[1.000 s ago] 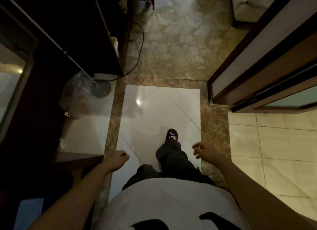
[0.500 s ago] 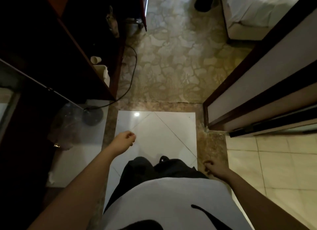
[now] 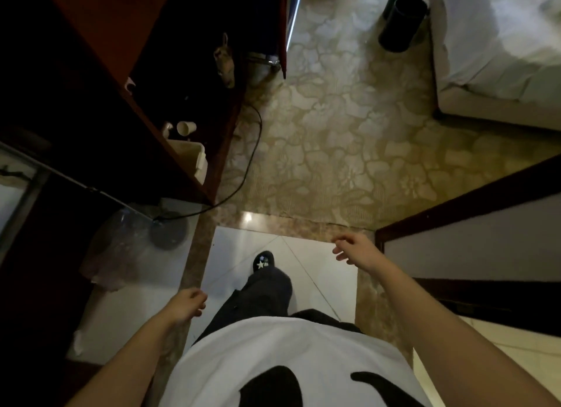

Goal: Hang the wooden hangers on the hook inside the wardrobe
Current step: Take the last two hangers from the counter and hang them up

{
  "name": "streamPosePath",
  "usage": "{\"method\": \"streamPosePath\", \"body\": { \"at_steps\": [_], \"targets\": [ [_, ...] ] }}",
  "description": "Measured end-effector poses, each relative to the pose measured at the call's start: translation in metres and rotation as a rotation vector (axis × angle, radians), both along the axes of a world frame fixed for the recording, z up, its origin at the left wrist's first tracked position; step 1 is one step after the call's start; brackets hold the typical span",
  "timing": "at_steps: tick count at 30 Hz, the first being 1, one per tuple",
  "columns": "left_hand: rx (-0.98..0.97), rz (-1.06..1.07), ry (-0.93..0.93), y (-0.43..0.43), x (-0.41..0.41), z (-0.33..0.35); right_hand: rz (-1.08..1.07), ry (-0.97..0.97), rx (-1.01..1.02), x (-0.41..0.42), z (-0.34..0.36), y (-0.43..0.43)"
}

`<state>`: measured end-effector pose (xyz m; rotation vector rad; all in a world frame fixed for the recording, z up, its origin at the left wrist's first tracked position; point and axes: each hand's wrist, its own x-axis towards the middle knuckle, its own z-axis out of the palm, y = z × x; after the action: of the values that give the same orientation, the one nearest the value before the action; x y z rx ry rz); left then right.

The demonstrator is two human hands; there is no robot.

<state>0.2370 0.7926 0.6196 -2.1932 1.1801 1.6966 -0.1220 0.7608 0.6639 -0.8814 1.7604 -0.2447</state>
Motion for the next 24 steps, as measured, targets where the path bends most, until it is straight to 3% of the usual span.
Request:
{"method": "streamPosePath", "body": {
  "at_steps": [6,11,14,19,24],
  "targets": [
    [-0.092,-0.142,0.041,-0.133,-0.034,0.013,-0.039,0.064,0.063,-0.023,-0.008,-0.042],
    [-0.227,-0.204,0.187,-0.242,-0.097,0.042,-0.118,0.09,0.152,-0.06,-0.017,-0.06],
    [-0.25,-0.217,0.233,-0.289,-0.128,0.051,-0.054,0.121,0.169,-0.084,-0.021,-0.088],
    [-0.213,-0.142,0.174,-0.328,-0.15,0.038,0.095,0.112,0.173,-0.121,-0.02,-0.172],
    [-0.105,0.034,0.048,-0.307,-0.17,0.018,0.256,0.038,0.055,-0.15,-0.004,-0.288]
  ]
}}
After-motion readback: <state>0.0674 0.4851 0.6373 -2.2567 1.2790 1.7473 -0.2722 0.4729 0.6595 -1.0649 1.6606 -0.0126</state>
